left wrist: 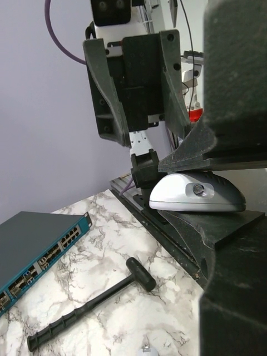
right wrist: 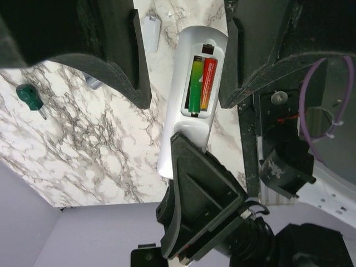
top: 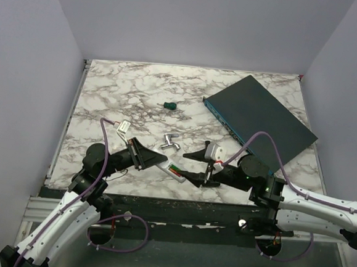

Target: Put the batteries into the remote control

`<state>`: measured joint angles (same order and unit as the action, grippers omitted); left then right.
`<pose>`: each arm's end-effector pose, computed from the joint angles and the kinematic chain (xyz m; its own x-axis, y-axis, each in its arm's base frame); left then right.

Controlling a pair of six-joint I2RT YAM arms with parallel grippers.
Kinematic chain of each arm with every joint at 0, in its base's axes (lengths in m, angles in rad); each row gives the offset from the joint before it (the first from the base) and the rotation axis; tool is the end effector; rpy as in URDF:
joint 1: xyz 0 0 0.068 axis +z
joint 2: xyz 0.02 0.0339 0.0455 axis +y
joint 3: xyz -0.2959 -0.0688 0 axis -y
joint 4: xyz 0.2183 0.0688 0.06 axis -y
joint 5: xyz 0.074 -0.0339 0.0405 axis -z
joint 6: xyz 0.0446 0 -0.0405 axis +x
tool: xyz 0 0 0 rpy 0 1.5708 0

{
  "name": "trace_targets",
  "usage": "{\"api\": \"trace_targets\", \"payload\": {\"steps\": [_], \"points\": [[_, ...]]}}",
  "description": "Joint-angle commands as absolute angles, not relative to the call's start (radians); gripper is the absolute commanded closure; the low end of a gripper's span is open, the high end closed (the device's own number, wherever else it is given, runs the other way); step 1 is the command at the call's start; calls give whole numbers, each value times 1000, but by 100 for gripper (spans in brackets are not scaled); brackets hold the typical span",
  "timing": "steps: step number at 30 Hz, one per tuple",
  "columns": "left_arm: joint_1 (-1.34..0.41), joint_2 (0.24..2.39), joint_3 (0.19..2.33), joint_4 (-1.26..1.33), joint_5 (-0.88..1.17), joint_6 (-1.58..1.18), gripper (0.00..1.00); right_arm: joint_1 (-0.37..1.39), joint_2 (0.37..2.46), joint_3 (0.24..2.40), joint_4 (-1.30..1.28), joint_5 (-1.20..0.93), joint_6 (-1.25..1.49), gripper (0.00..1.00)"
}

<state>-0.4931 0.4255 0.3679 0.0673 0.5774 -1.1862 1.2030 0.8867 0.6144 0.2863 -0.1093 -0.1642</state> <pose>0.0618 -0.0608 0.2841 -0.8101 -0.4464 -0.3801 0.3371 0.1757 -0.9249 0.0594 0.1676 0.3436 0.1630 -0.0289 -0.9862 -0.9529 0.2543 -0.1650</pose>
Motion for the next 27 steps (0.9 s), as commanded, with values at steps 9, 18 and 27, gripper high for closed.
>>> {"api": "trace_targets", "payload": {"steps": [9, 18, 27], "points": [[-492, 447, 353, 134, 621, -1137, 100, 1203, 931, 695, 137, 215, 372, 32], [-492, 443, 374, 101, 614, -1112, 100, 1204, 867, 675, 175, 244, 555, 35], [-492, 491, 434, 88, 718, -1082, 100, 1203, 877, 741, 10, 113, 171, 47]]}}
